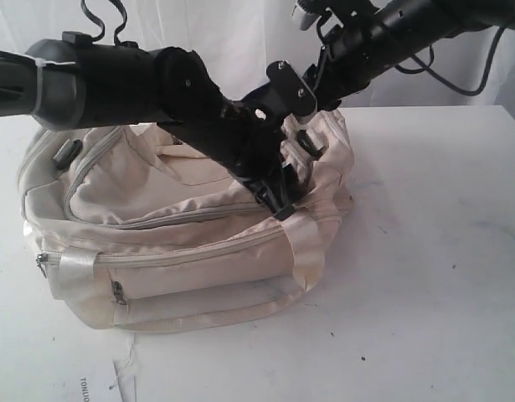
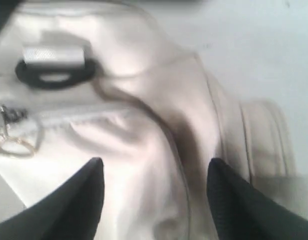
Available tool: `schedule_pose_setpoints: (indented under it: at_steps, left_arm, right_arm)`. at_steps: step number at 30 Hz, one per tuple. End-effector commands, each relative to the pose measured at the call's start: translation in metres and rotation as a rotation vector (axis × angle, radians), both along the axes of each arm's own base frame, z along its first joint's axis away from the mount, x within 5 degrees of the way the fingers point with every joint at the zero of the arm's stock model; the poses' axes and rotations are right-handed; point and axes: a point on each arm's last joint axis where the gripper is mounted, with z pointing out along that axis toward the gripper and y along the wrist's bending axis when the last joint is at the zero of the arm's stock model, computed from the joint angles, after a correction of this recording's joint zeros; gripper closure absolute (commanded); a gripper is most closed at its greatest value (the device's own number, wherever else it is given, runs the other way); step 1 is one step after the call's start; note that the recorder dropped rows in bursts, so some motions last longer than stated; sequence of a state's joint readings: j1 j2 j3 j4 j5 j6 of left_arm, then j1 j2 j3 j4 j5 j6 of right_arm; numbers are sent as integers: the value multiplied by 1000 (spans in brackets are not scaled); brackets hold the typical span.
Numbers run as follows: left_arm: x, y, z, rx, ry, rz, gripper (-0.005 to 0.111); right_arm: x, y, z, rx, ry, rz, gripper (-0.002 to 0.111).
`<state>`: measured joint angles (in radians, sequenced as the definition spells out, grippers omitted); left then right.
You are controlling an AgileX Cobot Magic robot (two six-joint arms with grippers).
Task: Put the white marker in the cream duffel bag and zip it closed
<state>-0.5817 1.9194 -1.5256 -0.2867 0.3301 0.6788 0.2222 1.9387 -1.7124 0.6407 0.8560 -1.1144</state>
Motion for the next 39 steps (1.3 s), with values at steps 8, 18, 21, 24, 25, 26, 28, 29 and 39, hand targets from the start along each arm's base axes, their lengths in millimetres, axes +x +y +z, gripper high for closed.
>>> schedule_pose_setpoints:
  at_steps: [8,18,21,24,25,26,28,29,39]
  left_arm:
    - [-13,36,42,148,-60,74,107]
    - [5,178,81,-70,4,698,107]
    - [-7,225,87,-126,-38,850,107]
    - [-24,263,96,-186,-95,979,107]
    - [-30,272,101,-220,-133,1018,107]
    - [-34,279,105,-252,-166,1045,107]
    - [-38,289,112,-300,-265,1063,107]
    - [-38,291,115,-311,-292,1066,107]
    - [-42,250,64,-185,24,841,107]
  right_arm:
    - [-25,-39,45,-225,11,-282,82]
    - [-28,-123,72,-38,49,-806,105]
    - [-30,-156,76,105,13,-996,105]
    - [-39,-182,85,233,-101,-1109,105]
    - [-44,-187,90,274,-151,-1130,105]
    - [-49,-189,96,312,-196,-1143,105]
    - [-55,-190,105,348,-269,-1140,105]
    - [-56,-190,108,358,-293,-1137,105]
    - [-61,-185,88,274,-184,-1114,105]
